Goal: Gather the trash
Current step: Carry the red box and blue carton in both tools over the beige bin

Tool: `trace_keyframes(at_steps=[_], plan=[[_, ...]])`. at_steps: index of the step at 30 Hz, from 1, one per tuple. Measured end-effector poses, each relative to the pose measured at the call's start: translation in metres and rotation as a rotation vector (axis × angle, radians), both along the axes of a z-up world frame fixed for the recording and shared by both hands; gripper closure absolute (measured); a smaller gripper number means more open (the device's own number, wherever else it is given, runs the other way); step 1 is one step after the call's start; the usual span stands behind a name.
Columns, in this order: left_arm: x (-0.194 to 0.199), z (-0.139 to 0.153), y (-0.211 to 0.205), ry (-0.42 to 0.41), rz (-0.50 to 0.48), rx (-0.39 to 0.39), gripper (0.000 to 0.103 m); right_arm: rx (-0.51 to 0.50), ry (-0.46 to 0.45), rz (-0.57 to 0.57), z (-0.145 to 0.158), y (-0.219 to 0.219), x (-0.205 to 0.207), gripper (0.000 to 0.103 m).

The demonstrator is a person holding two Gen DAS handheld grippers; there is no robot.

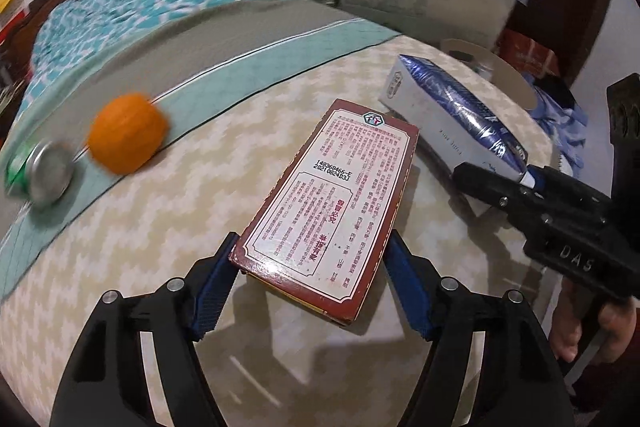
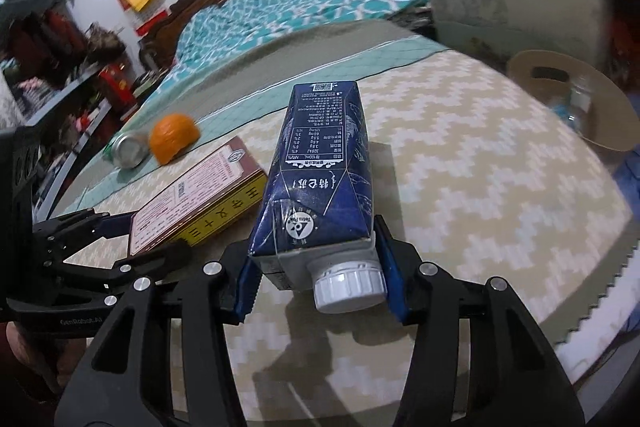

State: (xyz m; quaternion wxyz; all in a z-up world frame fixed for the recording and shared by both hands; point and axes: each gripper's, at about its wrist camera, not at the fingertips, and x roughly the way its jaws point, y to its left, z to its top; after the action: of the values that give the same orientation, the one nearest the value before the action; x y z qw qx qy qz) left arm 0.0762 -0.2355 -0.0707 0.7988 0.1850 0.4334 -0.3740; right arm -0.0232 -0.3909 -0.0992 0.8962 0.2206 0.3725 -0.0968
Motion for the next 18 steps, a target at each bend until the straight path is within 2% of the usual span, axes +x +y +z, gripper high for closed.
trace_keyframes(at_steps=[10, 15, 18], plan=[[0.017, 0.012, -0.131, 0.053, -0.157, -0.003, 0.035, 0.031, -0.048, -0.217, 0.010, -0.115, -0.031, 0.051], [0.024, 0.021, -0.219, 0.068, -0.236, -0.004, 0.035, 0.075, -0.055, -0.356, 0.010, -0.190, -0.045, 0.050], [0.027, 0.023, -0.275, 0.093, -0.280, -0.008, 0.034, 0.092, -0.028, -0.415, 0.005, -0.237, -0.039, 0.049]])
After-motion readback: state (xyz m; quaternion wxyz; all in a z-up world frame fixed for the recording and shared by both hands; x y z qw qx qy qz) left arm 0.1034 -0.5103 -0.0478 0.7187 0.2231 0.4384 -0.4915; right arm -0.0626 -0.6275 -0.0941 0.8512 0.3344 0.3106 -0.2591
